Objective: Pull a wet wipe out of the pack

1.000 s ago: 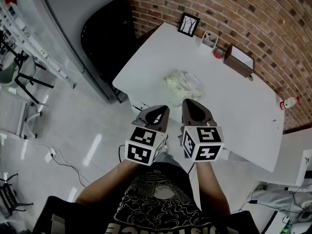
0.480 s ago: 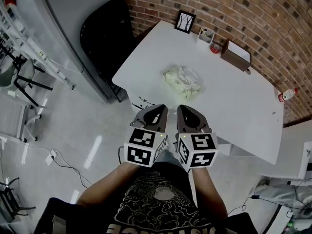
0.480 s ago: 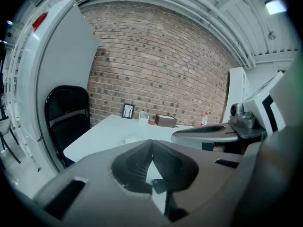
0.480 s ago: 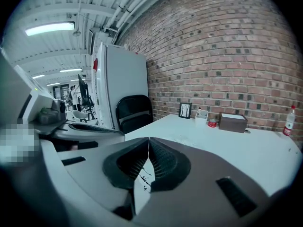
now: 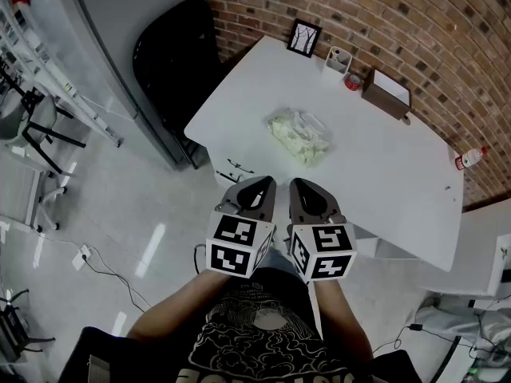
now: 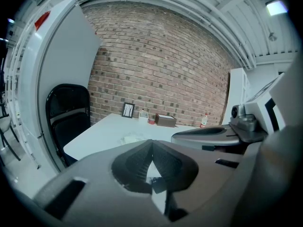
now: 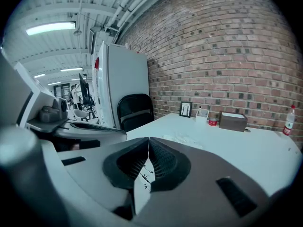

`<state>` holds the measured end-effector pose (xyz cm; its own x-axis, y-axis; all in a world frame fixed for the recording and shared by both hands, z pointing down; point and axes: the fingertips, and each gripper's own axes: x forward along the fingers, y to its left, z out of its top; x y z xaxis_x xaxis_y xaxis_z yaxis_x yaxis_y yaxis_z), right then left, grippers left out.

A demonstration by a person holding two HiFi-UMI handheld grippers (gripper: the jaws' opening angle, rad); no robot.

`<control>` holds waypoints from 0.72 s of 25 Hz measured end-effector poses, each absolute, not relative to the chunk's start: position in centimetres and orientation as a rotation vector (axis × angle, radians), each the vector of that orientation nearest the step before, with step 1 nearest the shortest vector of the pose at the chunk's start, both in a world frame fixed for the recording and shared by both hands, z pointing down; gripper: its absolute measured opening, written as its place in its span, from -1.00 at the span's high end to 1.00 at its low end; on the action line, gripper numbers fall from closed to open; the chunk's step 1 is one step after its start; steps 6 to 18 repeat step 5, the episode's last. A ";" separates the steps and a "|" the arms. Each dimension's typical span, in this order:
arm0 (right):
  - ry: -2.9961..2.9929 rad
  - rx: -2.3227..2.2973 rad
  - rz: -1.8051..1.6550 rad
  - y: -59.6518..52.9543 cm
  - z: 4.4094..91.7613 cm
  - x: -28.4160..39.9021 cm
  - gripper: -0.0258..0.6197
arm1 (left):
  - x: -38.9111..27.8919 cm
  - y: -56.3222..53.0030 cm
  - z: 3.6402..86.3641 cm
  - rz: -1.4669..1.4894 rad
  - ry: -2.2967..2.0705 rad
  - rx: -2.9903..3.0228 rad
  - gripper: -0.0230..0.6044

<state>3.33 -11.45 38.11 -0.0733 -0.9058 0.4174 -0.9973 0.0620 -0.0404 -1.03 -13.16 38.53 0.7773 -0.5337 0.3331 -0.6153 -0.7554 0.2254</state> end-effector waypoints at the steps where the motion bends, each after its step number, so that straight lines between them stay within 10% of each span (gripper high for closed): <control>1: -2.063 1.918 0.464 -11.5 38.2 3.2 0.86 | -1.1 -13.1 38.6 0.358 -0.883 2.647 0.89; 18: -2.070 1.907 0.464 -11.5 38.3 2.8 0.86 | -1.3 -13.1 38.7 0.358 -0.886 2.647 0.89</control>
